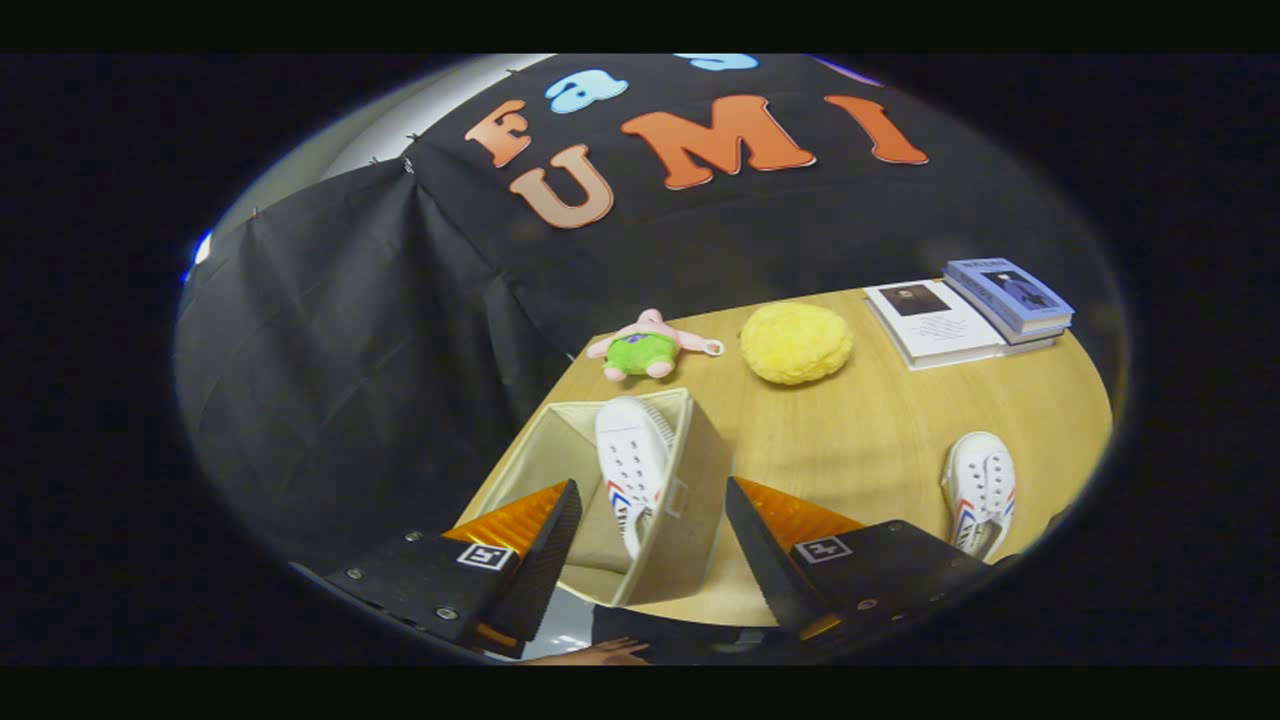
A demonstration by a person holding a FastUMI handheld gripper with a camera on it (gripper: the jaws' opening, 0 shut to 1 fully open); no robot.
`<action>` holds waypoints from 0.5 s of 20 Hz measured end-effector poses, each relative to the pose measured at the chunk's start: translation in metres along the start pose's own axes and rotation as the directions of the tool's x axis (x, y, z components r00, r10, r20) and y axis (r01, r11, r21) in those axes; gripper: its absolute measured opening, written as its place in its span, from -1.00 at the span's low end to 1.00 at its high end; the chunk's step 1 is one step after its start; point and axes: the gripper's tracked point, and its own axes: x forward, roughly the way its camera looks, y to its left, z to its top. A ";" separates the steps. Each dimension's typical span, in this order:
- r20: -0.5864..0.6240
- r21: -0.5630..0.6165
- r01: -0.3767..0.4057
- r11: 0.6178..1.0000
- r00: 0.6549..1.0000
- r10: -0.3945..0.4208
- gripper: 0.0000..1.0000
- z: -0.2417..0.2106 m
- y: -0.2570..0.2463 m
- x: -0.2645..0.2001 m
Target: Open the storage box then place both shoes into the box .Put the left shoe in first, then the right shoe, with the right side of both shoes facing outward in a uniform manner.
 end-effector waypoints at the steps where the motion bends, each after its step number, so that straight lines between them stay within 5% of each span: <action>1: 0.006 -0.001 0.027 1.000 1.000 -0.027 0.77 -0.002 -0.017 -0.004; 10: -0.131 0.009 0.291 0.957 0.949 -0.288 0.84 -0.047 -0.173 -0.031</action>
